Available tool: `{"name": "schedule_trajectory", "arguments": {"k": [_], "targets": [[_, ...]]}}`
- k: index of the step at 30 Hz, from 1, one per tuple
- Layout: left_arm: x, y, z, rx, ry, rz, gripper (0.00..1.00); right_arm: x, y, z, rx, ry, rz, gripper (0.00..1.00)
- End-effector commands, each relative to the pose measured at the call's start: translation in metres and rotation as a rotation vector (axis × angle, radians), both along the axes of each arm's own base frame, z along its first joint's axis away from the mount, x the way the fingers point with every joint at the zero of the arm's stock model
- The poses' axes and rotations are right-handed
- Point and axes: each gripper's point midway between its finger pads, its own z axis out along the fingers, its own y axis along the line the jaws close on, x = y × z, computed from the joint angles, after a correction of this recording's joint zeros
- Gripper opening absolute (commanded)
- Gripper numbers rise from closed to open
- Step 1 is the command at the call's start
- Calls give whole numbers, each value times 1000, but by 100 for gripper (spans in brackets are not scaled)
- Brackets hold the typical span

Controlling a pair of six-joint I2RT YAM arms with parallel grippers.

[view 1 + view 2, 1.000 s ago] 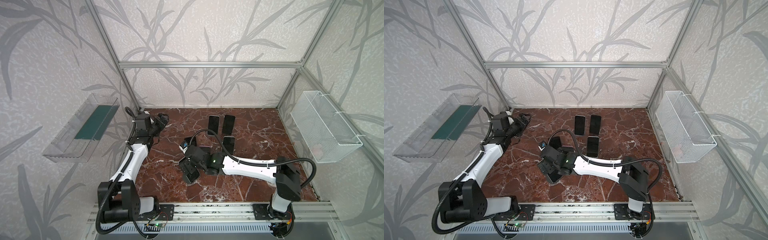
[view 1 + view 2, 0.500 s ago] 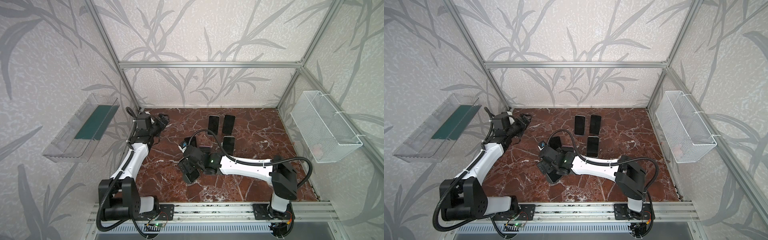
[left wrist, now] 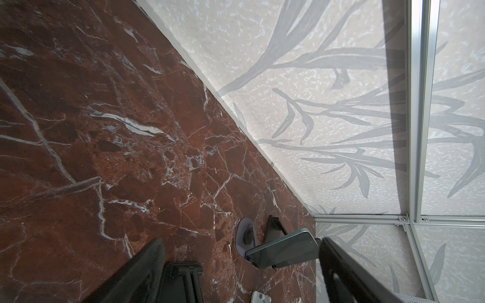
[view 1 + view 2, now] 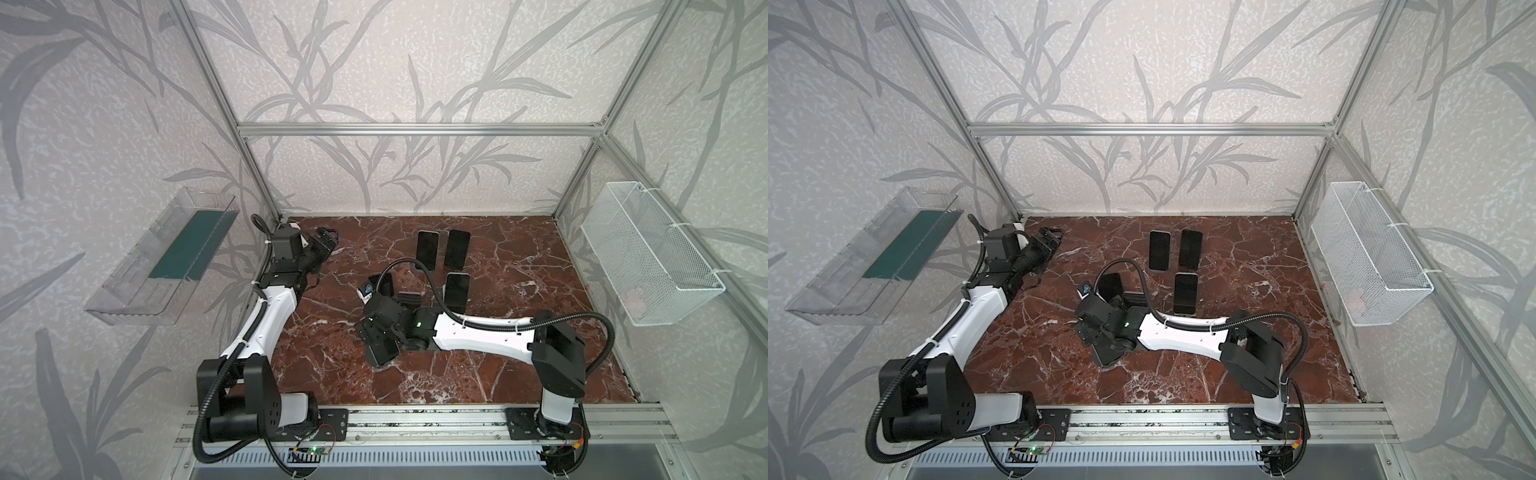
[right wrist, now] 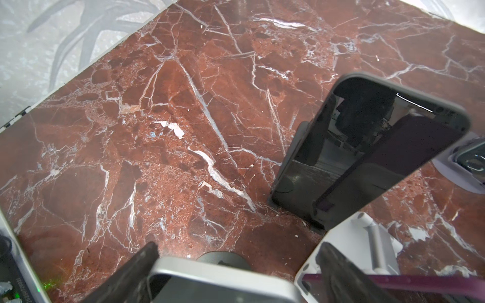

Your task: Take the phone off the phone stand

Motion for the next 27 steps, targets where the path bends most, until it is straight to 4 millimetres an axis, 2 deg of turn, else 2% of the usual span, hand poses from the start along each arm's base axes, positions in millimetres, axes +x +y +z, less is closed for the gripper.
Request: {"name": "schedule_trajectory", "arguments": {"k": [1,7,17,23,27], "targets": [[0,3,10,-21,-29,10,92,2,6,4,23,-17,-8,91],[1,5,8,-36,-25,13,92,-4,11,3,43,5,11,90],[2,4,6,-51,-25,11,92,-4,-6,-3,30,-19,-122,94],[1,5,8,-46,-30,16,92,-5,-8,-3,58,-30,-170,89],[0,5,9,-43,-34,18,92,-5,-7,-3,79,-28,-168,81]]}}
